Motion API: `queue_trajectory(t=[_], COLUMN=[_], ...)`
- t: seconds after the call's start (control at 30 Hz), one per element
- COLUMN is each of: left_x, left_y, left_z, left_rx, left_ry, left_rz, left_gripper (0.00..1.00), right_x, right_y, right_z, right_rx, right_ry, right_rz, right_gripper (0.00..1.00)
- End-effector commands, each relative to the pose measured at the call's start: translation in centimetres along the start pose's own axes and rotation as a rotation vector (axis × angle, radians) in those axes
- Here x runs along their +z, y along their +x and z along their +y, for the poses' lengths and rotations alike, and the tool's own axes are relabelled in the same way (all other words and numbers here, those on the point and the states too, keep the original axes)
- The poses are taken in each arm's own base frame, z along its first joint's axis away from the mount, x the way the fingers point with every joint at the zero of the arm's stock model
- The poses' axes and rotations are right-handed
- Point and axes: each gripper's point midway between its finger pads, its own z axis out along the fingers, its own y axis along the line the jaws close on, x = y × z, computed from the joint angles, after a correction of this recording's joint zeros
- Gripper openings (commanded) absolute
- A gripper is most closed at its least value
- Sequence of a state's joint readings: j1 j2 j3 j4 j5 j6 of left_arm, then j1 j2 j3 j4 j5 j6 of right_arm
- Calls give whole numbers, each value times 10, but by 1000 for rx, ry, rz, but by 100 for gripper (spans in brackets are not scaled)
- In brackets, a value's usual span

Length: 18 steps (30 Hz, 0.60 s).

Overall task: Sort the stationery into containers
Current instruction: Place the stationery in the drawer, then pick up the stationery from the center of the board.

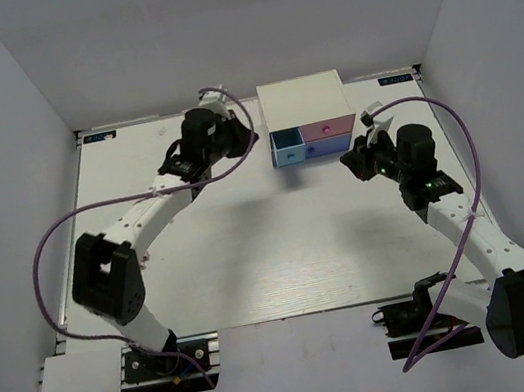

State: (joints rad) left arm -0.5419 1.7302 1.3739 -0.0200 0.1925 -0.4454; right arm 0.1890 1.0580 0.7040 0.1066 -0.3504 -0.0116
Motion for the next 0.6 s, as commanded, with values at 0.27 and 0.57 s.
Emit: queue_trajectory(t=[0.27,0.57], left_x=[-112,-159], left_y=[35,73], left_z=[165,224], left_rx=[-582,-951], left_ry=[-726,-1168], left_rz=[-98,-99], left_gripper=[73,95], right_x=[6,17], right_y=[13,22], right_z=[3,4], right_rx=[-3,9], right_ry=[-56,-94], right_rz=[46,129], right_gripper=[82,29])
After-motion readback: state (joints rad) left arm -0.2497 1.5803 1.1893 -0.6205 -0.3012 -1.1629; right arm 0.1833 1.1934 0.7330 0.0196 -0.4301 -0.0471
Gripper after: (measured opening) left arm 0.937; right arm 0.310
